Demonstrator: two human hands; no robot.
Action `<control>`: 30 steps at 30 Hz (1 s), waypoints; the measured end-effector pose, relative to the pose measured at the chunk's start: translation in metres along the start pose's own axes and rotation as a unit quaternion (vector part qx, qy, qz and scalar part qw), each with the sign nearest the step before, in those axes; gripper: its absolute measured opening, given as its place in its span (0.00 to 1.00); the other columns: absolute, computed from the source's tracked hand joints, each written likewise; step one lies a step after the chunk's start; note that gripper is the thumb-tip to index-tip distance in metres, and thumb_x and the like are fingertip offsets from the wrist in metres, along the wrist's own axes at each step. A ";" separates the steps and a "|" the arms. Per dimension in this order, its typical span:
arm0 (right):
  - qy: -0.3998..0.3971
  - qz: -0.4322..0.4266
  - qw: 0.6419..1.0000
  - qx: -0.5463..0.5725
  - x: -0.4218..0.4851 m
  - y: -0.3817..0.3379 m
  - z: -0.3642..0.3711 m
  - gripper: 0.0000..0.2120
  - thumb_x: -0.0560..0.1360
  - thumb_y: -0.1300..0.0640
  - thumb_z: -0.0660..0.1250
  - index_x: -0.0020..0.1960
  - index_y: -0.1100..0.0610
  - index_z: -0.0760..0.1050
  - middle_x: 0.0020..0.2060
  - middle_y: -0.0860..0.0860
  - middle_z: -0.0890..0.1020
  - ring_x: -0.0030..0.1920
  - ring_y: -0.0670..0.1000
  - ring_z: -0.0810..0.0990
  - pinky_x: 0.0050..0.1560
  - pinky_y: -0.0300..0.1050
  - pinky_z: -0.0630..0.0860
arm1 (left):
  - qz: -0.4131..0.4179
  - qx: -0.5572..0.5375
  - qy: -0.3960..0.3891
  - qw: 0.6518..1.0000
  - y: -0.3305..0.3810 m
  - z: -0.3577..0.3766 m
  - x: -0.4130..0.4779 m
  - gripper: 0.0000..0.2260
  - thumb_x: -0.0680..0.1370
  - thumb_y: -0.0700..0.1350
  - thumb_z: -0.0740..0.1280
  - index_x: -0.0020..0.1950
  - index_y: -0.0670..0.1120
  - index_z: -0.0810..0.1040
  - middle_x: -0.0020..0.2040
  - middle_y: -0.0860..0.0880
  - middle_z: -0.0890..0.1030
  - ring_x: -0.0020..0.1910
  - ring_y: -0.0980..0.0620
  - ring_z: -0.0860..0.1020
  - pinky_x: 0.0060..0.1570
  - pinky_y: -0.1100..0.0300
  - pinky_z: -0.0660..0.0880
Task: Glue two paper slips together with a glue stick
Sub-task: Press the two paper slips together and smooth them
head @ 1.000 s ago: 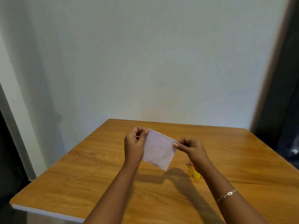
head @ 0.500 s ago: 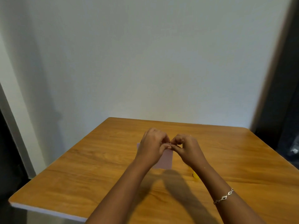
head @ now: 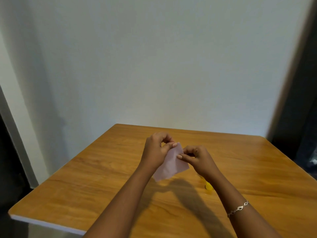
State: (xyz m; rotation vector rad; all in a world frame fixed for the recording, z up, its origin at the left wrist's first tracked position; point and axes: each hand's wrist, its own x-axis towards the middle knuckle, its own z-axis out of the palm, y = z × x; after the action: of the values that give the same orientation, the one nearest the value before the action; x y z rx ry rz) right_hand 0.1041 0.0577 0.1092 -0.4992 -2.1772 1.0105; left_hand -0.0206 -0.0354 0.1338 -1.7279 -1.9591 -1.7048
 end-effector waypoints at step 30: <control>0.010 0.015 0.997 -0.076 -0.009 -0.001 -0.001 0.08 0.71 0.58 0.69 0.33 0.52 0.76 0.31 0.52 0.78 0.36 0.52 0.77 0.38 0.47 0.72 | 0.116 0.244 -0.080 0.959 0.001 0.018 -0.006 0.04 0.74 0.43 0.67 0.41 0.44 0.77 0.43 0.47 0.79 0.46 0.49 0.73 0.48 0.59 0.64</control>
State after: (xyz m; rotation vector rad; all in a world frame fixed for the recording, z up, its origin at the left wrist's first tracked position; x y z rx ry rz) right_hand 0.1115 0.0524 0.1065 -0.6112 -2.2447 0.8549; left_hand -0.0072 -0.0271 0.1235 -1.8439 -1.9224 -0.9299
